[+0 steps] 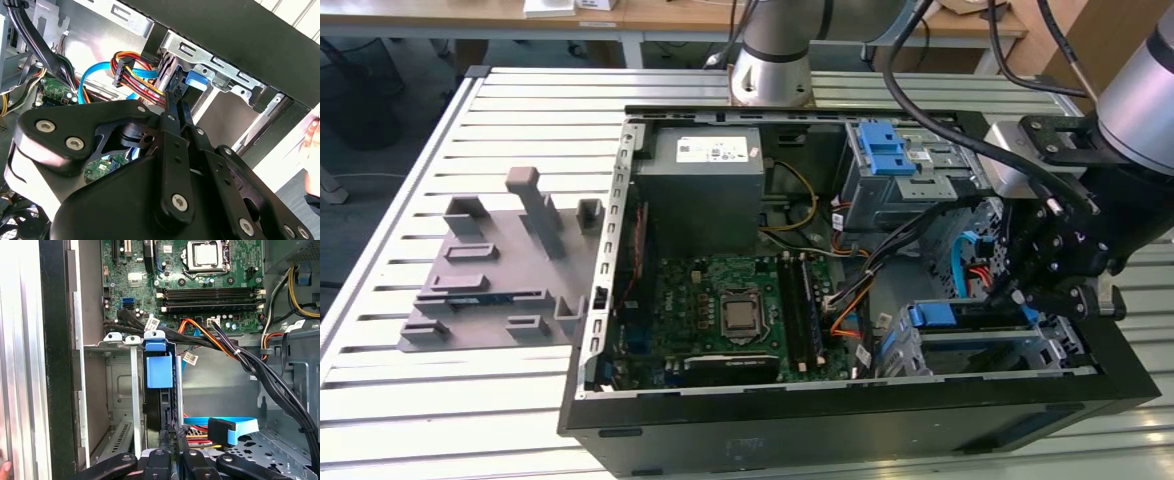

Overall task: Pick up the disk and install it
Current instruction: 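Insert the first disk wire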

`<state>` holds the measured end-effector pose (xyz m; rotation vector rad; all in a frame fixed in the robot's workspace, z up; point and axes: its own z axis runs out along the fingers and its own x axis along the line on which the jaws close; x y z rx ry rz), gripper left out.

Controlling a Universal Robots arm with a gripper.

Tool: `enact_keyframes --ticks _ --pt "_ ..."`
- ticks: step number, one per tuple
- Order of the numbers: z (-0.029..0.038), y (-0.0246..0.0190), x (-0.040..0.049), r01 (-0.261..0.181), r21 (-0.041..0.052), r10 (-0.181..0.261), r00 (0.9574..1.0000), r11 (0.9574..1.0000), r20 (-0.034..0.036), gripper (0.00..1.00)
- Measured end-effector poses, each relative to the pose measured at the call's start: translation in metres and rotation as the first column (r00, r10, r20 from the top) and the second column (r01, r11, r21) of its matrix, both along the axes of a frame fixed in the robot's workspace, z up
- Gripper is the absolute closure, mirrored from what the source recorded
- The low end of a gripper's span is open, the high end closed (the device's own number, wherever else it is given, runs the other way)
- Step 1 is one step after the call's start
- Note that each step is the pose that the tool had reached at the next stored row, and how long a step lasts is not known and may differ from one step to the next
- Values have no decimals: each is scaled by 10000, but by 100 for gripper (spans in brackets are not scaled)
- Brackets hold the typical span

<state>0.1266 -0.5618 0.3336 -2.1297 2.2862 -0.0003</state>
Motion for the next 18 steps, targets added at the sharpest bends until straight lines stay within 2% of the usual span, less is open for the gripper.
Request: enact_keyframes --ticks 12,18 --pt "3 -2 0 -6 -4 6 10000 10000 0 84" --pt "-31 -2 2 -15 15 15 10000 10000 0 84"
